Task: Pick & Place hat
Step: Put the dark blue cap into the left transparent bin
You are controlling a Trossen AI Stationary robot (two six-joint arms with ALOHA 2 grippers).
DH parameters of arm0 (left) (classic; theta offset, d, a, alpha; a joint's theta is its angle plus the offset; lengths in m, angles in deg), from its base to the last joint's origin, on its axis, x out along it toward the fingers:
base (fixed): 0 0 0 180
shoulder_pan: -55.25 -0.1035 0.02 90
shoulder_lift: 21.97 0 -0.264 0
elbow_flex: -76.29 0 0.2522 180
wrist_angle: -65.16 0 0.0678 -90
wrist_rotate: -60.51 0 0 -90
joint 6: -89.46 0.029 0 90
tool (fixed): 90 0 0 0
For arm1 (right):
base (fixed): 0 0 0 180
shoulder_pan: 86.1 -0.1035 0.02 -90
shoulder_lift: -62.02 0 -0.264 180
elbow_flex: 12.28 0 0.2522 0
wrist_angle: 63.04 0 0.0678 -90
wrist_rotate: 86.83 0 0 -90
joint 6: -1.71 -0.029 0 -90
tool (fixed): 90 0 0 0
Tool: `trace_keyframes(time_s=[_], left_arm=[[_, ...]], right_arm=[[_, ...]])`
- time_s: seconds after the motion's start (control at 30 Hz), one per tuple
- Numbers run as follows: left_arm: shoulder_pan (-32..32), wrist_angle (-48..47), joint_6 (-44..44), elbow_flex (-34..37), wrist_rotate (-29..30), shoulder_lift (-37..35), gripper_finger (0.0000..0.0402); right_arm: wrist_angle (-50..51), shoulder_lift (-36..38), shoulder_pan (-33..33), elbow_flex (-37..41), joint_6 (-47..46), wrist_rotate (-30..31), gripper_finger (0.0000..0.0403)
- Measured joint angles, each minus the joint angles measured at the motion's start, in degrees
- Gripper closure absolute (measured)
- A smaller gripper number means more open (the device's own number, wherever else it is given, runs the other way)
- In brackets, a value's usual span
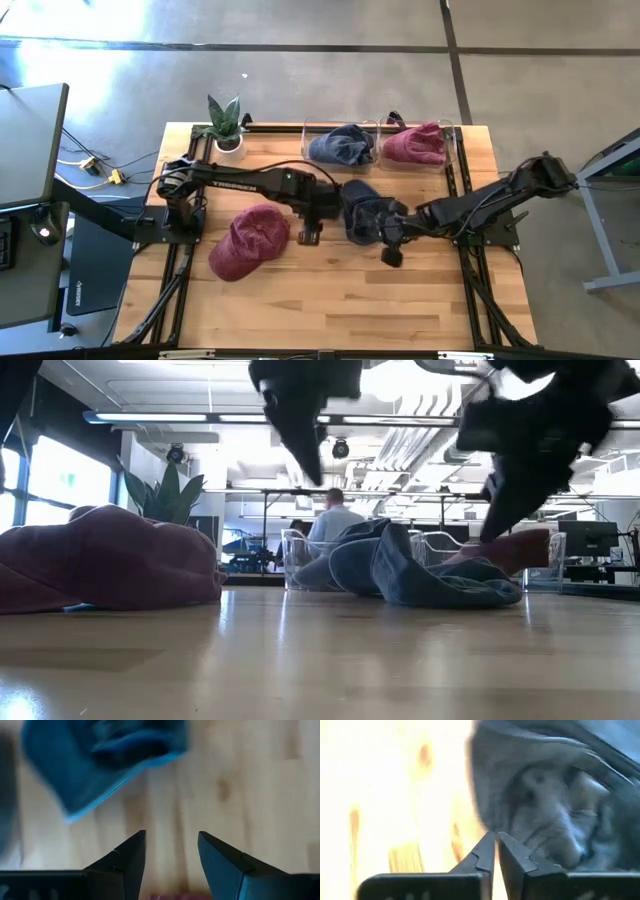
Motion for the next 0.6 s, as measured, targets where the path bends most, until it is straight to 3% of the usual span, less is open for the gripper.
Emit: trace_keyframes(time_s=[0.2,0.37,0.5,0.6], left_arm=[[2.86,-0.48,2.25,0.0,0.3,-0.02,0.0229],[3.3,-3.79,-1.08,0.0,1.86,0.0,0.0229],[3.23,-9.37,-1.45,0.0,2.28,0.0,0.0229],[3.23,-13.52,-1.18,0.0,4.71,0.0,0.0229]], right_arm=[[-1.9,-4.78,-1.3,0.0,24.11,-2.99,0.0287],[-7.6,-12.34,-1.24,0.0,31.78,0.76,0.0214],[-13.42,-18.09,-1.63,-0.12,30.02,7.4,0.0209],[-14.71,-20.38,-1.74,-0.28,23.97,13.55,0.0246]])
